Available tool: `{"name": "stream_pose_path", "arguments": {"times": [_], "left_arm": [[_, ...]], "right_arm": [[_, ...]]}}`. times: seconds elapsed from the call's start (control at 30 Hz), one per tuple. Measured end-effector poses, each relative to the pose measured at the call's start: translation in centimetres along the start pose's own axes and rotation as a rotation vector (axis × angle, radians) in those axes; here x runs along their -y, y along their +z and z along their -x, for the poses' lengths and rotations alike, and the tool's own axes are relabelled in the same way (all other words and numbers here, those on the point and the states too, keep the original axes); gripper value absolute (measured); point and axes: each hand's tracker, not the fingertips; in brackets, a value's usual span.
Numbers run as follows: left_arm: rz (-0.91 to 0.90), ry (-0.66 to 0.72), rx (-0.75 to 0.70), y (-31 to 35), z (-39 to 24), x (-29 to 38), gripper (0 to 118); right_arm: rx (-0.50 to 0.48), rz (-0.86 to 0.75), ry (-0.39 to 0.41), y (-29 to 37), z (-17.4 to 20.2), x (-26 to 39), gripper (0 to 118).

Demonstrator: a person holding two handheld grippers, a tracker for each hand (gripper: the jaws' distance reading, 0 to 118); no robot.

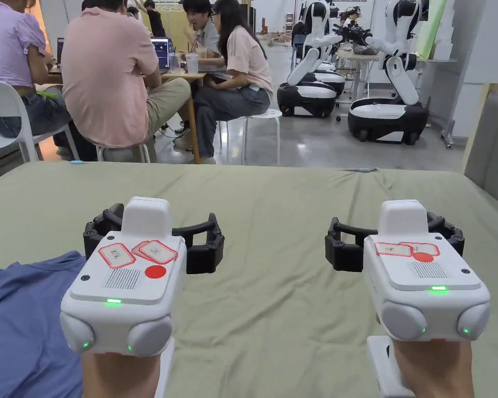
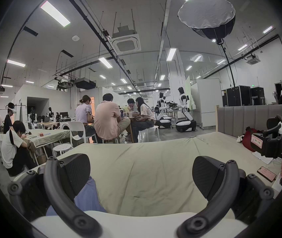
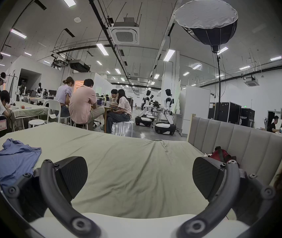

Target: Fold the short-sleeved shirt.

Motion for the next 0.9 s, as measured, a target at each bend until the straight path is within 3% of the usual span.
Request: {"name": "stream_pose_path", "arguments": {"times": [0.9], "left_arm": [[0.01,-0.01,0.003,0.31,-0.12,0.35,118]], "right_arm": [[0.003,0.01,-0.018,0.07,0.04,0.49,118]]}}
